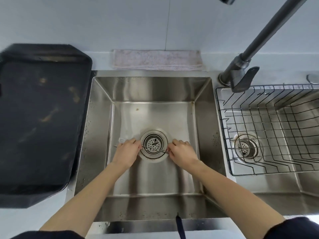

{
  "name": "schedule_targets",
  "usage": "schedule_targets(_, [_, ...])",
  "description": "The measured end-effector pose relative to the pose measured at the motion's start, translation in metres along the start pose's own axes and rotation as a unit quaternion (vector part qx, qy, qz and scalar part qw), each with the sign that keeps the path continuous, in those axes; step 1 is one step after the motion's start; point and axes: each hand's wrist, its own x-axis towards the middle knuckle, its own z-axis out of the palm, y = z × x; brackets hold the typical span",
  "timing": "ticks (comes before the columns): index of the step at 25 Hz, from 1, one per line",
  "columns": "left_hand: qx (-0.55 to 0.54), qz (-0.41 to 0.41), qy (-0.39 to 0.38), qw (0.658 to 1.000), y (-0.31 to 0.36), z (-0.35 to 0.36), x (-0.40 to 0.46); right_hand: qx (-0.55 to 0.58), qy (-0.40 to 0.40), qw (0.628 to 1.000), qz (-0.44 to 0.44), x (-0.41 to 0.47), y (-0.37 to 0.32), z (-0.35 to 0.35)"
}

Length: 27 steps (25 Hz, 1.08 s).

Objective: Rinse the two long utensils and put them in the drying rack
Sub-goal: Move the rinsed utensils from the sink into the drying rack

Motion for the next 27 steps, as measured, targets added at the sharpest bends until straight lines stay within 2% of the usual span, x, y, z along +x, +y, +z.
schedule_targets(3, [0.009, 0.015, 0.027, 0.999, 0.007, -0.015, -0.011, -0.011, 0.009, 1.000, -0.015, -0.014, -0.001, -0.022])
schedule_targets(10, [-0.002, 0.062, 0.108, 0.992, 0.025, -0.054, -0.032, -0.029, 0.110, 0.993, -0.003, -0.043, 0.002, -0.060])
schedule_targets(14, [-0.011, 0.093, 0.148, 0.985, 0.048, -0.072, -0.044, -0.057, 0.232, 0.971, -0.024, -0.063, 0.014, -0.080])
schedule_targets(21, [-0.047, 0.126, 0.218, 0.967, 0.107, -0.086, -0.057, -0.100, 0.321, 0.942, -0.024, -0.105, 0.060, -0.112])
schedule_targets(27, [-0.042, 0.139, 0.240, 0.960, 0.185, -0.086, -0.059, -0.104, 0.362, 0.926, -0.014, -0.142, 0.125, -0.128])
